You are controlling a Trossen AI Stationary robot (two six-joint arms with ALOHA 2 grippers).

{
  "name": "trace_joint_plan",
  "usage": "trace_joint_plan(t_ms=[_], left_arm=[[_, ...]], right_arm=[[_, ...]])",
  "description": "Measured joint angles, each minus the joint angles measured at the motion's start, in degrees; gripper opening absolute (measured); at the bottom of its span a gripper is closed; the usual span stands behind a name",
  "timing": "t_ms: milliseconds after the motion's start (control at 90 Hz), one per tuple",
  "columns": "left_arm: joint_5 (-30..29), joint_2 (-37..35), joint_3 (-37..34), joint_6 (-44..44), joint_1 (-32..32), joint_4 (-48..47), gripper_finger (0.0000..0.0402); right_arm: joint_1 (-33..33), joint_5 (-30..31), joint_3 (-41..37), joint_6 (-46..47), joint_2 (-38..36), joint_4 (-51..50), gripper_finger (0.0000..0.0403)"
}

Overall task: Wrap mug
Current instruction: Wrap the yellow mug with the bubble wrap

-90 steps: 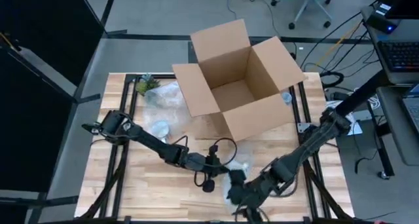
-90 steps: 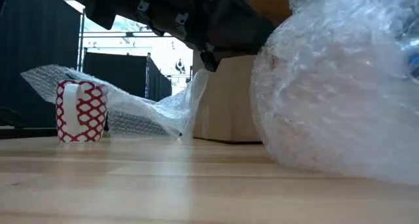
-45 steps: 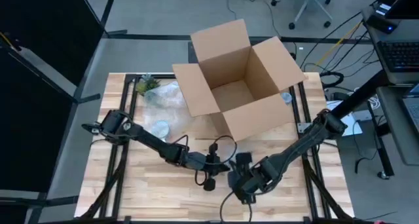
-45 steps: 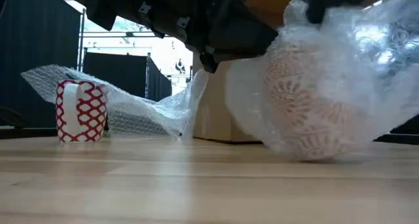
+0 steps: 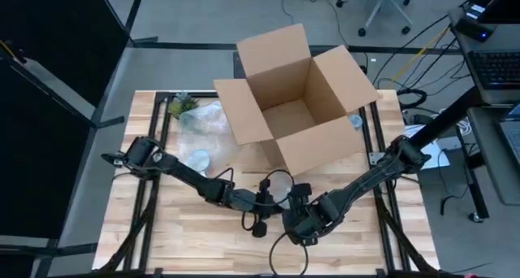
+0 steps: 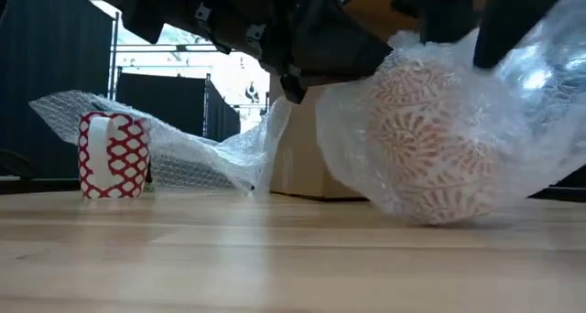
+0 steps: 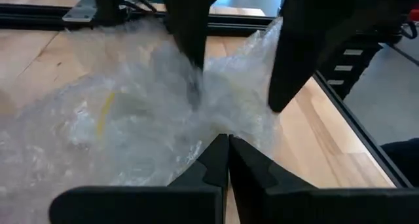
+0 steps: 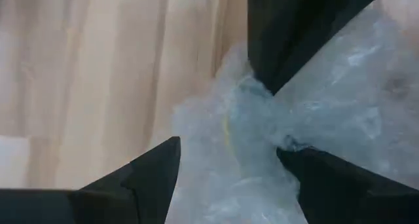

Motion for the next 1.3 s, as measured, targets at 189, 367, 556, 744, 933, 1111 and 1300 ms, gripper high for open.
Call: trace_joint_plan(t_ms=[189,367,556,744,933,1111,1300], left_arm=[[0.2,0.0,0.0,-0.9,0.0,0.1,0.0],[0.2,-0.5,0.0,-1.0,0.0,-0.5,0.0],[0.0,-5.1,0.0,-1.1,-0.8,-1.6,0.0],[-2.1,-13.9,0.0,-4.2,-3.0,-15.6,0.0],[-15.9,-18.3,-1.0,-14.4,-5.0,-41.4,0.0],[-16.9,-10.1,-7.0,-14.0,-0.9,-29.7,0.0],[-16.4,-3.1,-5.2,-5.1,3.5,-11.1,0.0]], right_arm=[[-0.6,-4.4,-3.6,-0.1,3.6,2.8,0.0251],[-0.1,-4.9,-5.5,-1.1,5.2,7.8,0.0251],[0.1,-4.4,-5.7,-1.4,4.5,8.0,0.0251],[0.1,-4.7,-5.7,-1.7,4.4,8.1,0.0251],[0.2,-4.7,-5.7,-1.7,4.4,8.1,0.0251],[0.2,-4.6,-5.7,-1.7,4.4,8.1,0.0251],[0.2,-4.6,-5.7,-1.5,4.4,8.4,0.0251]])
